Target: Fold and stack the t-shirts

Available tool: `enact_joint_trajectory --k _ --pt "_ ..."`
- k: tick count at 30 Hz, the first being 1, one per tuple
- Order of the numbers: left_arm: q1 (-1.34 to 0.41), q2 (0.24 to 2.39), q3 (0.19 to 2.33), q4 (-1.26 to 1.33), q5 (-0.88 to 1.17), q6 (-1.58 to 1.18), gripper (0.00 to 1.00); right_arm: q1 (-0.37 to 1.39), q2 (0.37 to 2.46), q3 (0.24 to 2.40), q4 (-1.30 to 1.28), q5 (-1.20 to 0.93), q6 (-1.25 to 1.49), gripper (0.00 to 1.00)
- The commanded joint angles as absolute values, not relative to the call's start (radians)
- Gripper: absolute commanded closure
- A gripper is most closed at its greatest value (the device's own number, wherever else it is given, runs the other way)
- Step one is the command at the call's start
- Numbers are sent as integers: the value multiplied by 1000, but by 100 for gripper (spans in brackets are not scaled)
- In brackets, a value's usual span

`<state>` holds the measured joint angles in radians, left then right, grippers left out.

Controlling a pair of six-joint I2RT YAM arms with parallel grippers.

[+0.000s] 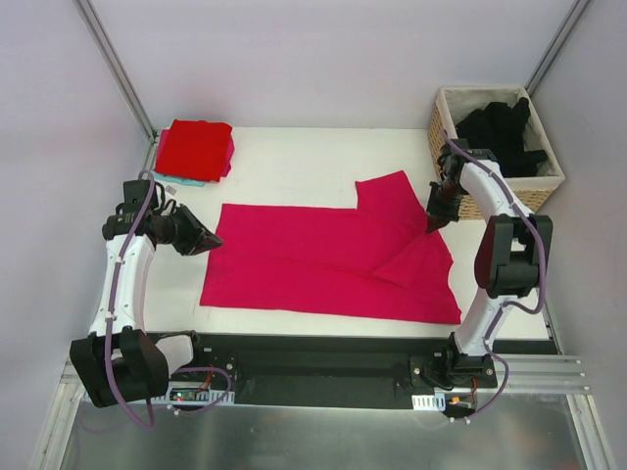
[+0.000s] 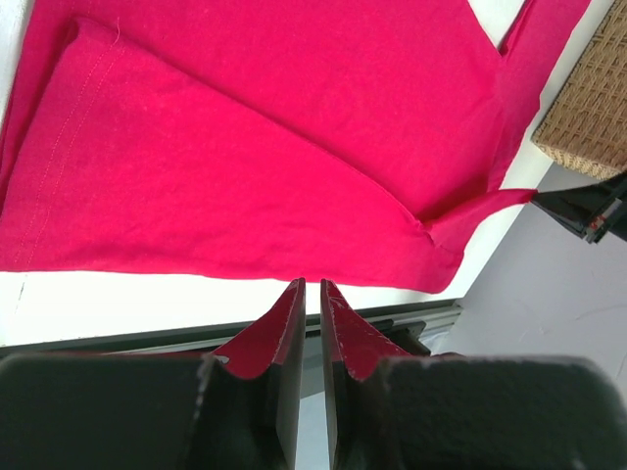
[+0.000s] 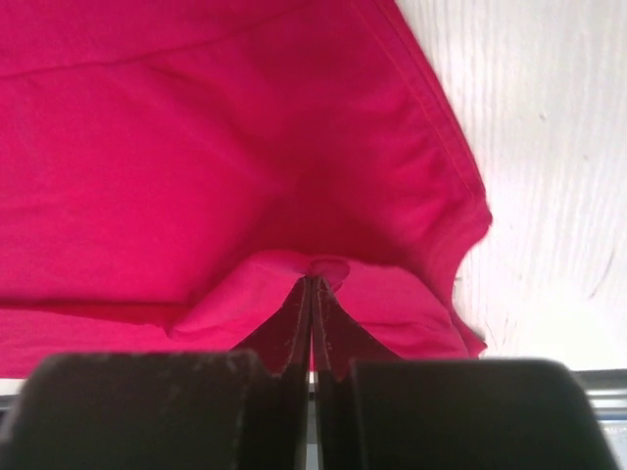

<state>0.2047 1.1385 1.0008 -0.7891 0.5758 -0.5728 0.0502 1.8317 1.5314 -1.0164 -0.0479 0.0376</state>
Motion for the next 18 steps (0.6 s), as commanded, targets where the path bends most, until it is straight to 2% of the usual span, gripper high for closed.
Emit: enact_joint_trajectory --k 1,4,5,6,9,14,18 --pt "215 1114 991 -779 600 -600 89 58 1900 1604 -993 -81 23 99" --pt "215 1095 985 -779 606 -614 89 64 1959 1649 -985 -84 23 97" --pt "213 1089 980 -778 609 -623 89 64 1982 1658 -980 -83 23 93" --pt "213 1086 973 -779 609 -627 89 67 1993 1669 -970 -78 23 81" --pt "212 1063 957 -779 614 -638 88 77 1999 1695 -921 -49 25 67" --pt "213 1028 939 -778 609 -650 88 86 1910 1684 -801 46 22 62" --pt "212 1025 940 -778 612 -646 88 84 1859 1720 -807 -38 6 61"
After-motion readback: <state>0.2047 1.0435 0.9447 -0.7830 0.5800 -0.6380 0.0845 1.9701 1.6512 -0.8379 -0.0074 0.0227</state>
